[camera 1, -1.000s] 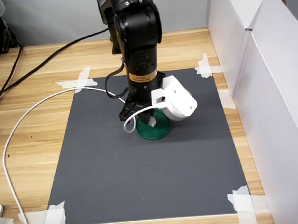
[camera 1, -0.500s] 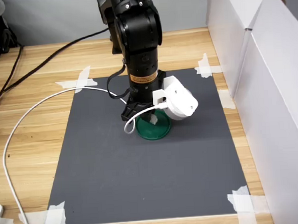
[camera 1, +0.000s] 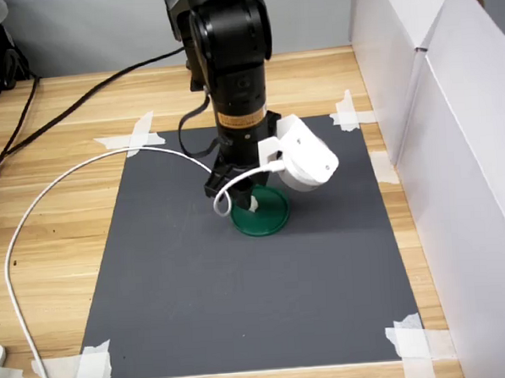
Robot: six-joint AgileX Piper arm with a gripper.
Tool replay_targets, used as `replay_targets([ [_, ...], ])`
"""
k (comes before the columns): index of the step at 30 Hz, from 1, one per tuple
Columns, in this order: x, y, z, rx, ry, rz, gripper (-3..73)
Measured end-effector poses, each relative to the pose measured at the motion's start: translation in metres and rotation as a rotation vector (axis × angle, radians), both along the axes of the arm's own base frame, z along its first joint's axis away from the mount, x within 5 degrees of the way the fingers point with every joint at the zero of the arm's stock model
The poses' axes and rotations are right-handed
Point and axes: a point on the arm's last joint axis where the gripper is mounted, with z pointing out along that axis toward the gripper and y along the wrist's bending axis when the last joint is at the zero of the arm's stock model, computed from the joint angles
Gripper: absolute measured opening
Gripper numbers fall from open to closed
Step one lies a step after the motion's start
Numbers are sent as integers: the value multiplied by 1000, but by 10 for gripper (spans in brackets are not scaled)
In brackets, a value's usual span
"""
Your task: Grasp a white terminal and put it in the green lid.
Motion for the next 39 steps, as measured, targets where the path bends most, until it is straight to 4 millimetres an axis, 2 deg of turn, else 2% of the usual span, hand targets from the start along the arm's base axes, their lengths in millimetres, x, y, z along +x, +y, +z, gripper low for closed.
replay_targets([
  [2, -4, 0, 21, 43, -84, -9, 368],
  [5, -16, -6, 59, 128, -217, -42, 196],
  [7, -28, -15, 88, 181, -316, -70, 92],
  [9, -43, -25, 117, 236, -423, -102, 23],
  [13, -85, -45, 171, 335, -627, -163, -12],
  [16, -121, -57, 202, 432, -740, -244, -14],
  [19, -160, -67, 227, 549, -832, -354, -15],
  [22, -193, -74, 241, 664, -894, -469, -15],
  [25, -221, -80, 240, 762, -945, -580, -15],
  [29, -248, -87, 216, 829, -1010, -693, -15],
  [34, -265, -92, 164, 838, -1075, -780, -15],
  [39, -278, -93, 99, 818, -1053, -829, -15],
])
